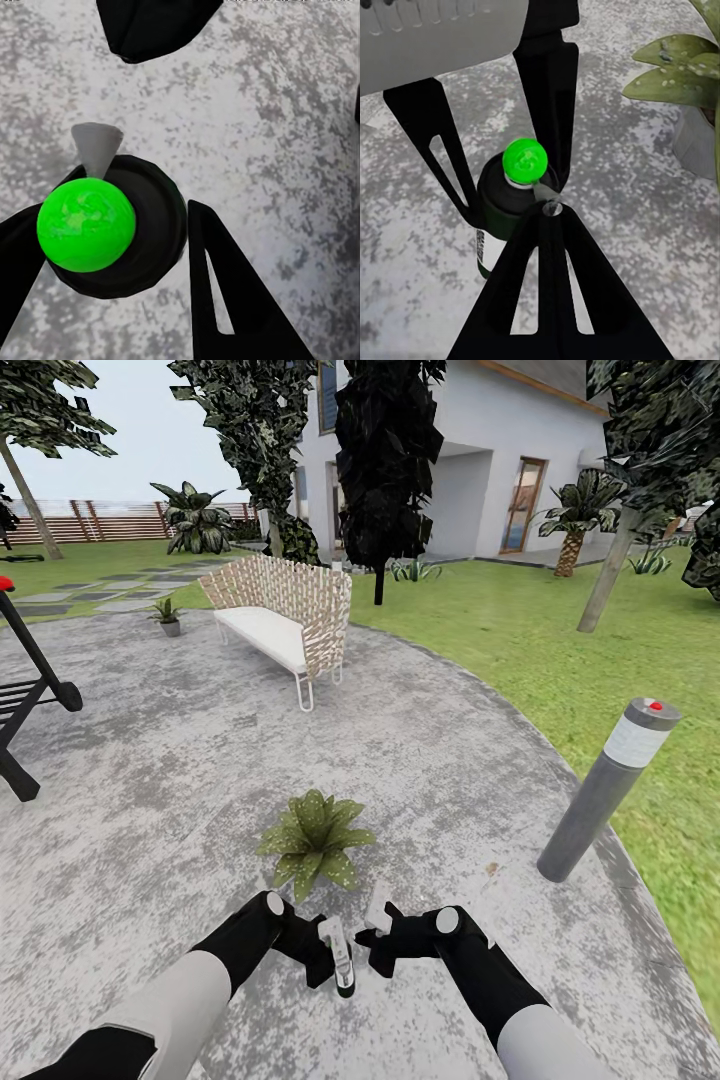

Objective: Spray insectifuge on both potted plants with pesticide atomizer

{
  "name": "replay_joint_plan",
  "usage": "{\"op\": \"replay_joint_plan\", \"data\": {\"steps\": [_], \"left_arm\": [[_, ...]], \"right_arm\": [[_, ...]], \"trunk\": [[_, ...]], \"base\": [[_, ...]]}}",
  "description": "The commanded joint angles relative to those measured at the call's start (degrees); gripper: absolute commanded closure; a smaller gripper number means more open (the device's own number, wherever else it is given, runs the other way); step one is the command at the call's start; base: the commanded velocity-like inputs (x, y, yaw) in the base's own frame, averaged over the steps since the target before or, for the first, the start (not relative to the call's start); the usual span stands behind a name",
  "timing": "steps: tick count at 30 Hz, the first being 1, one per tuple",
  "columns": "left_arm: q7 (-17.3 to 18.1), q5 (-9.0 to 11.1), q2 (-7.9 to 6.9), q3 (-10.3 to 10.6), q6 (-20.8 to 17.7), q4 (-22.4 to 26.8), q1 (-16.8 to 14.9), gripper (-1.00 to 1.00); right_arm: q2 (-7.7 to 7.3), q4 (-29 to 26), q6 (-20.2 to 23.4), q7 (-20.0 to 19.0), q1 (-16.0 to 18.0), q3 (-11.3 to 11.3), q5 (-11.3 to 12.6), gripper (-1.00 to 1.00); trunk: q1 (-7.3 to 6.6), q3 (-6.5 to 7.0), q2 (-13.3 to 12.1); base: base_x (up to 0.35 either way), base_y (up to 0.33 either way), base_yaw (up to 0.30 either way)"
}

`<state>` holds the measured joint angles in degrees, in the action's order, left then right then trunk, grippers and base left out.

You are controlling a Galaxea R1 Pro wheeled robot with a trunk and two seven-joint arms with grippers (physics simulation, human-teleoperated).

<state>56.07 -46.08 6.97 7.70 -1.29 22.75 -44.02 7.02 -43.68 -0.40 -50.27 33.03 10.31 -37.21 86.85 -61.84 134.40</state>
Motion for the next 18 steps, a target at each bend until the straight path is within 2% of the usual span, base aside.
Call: {"op": "replay_joint_plan", "data": {"steps": [1, 8, 14, 18], "left_arm": [[0.2, -0.2, 0.11, 0.0, -0.1, 0.1, 0.0, 1.00], [0.3, -0.2, 0.86, 0.0, -0.1, -0.8, 0.1, 1.00], [0.2, -0.2, 0.94, 0.0, -0.1, -0.8, 0.0, 1.00], [0.3, 2.0, 0.85, 0.1, 0.4, -0.8, 0.0, 1.00]], "right_arm": [[0.02, -0.1, 0.0, -0.2, 0.0, 0.0, -0.4, 1.00], [0.02, -0.1, 0.0, -0.2, 0.0, 0.0, -0.4, 1.00], [0.02, 0.0, 0.0, -0.2, 0.0, 0.0, -0.4, 1.00], [0.02, 0.0, 0.0, -0.2, 0.0, 0.0, -0.4, 1.00]], "trunk": [[-0.01, -0.05, 0.0], [-0.01, -0.05, 0.0], [-0.01, -0.05, 0.0], [-0.01, -0.05, 0.0]], "base": [[0.000, 0.000, 0.000], [0.000, 0.000, 0.000], [0.000, 0.000, 0.000], [0.000, 0.000, 0.000]]}}
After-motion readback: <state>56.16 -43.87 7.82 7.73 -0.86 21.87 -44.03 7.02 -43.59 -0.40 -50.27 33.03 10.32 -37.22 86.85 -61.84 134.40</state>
